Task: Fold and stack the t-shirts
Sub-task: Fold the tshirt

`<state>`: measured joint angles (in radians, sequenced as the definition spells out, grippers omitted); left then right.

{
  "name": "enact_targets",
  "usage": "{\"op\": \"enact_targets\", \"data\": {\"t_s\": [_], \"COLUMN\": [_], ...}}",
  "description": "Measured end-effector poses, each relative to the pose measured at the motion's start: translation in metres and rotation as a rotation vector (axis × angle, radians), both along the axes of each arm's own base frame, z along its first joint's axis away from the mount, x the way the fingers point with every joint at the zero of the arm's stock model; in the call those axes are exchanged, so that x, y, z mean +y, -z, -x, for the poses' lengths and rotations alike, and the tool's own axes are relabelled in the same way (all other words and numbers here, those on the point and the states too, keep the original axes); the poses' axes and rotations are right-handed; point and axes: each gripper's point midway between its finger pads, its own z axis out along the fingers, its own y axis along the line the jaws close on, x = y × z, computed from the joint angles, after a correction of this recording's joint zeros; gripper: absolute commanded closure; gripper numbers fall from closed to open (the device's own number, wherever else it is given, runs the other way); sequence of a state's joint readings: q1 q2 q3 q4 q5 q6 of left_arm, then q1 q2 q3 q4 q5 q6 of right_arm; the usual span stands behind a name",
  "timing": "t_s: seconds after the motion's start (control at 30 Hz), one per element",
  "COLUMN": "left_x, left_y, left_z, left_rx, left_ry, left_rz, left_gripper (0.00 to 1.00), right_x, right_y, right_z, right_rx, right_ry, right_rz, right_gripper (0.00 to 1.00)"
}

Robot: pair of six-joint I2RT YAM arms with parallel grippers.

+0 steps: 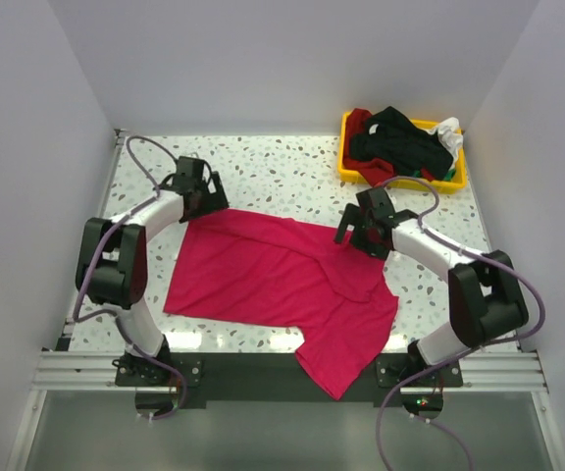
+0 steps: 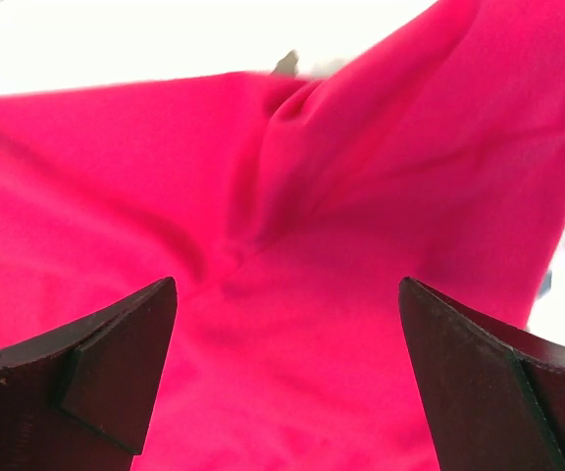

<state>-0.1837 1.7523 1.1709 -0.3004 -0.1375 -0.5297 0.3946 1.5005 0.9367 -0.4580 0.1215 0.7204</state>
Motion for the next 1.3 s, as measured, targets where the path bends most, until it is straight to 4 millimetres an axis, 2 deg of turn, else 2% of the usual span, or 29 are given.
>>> {"op": "enact_targets", "data": {"t_s": [0.07,0.17,0.3,0.4,0.57,0.73,0.8,0.93,1.13,1.23,1.3], "left_x": [-0.006,-0.012,-0.012,-0.004,0.032,0.085,0.094,0.088,0.055,0.028,0.01], "left_y": [0.019,0.035,0.044,0.046,0.047,0.045,0.041,0.02,-0.016,-0.019,-0.012], "left_z": [0.004,0.01,0.018,0.023,0.035,0.049,0.054,0.055,0.04,0.03,0.022], "left_rx": [0.049,0.086,0.1,0.093,0.12,0.161,0.17,0.135,0.018,0.0,0.006], "left_ry": [0.024,0.047,0.052,0.028,-0.076,-0.216,-0.244,-0.237,-0.145,-0.072,-0.026], "left_rz": [0.022,0.046,0.049,0.018,-0.025,-0.058,-0.066,-0.044,0.03,0.057,0.078], "left_gripper": [0.0,0.0,0.0,0.0,0.0,0.0,0.0,0.0,0.0,0.0,0.0], "right_x": [-0.004,-0.004,-0.009,-0.017,-0.022,-0.02,-0.018,-0.015,-0.019,-0.02,-0.02], "right_y": [0.012,0.024,0.037,0.038,0.038,0.037,0.036,0.033,0.02,0.013,0.012], "right_z": [-0.006,-0.009,-0.007,-0.011,-0.017,-0.026,-0.031,-0.036,-0.045,-0.052,-0.057], "right_rx": [0.023,0.042,0.065,0.062,0.054,0.038,0.037,0.027,-0.005,-0.027,-0.032], "right_ry": [0.01,0.007,0.02,0.044,0.053,0.01,-0.021,-0.075,-0.107,-0.108,-0.113], "right_rz": [-0.004,-0.01,-0.004,-0.011,-0.03,-0.033,-0.034,-0.025,0.014,0.031,0.035], "right_gripper": [0.02,0.02,0.02,0.02,0.02,0.04,0.04,0.03,0.03,0.03,0.03]}}
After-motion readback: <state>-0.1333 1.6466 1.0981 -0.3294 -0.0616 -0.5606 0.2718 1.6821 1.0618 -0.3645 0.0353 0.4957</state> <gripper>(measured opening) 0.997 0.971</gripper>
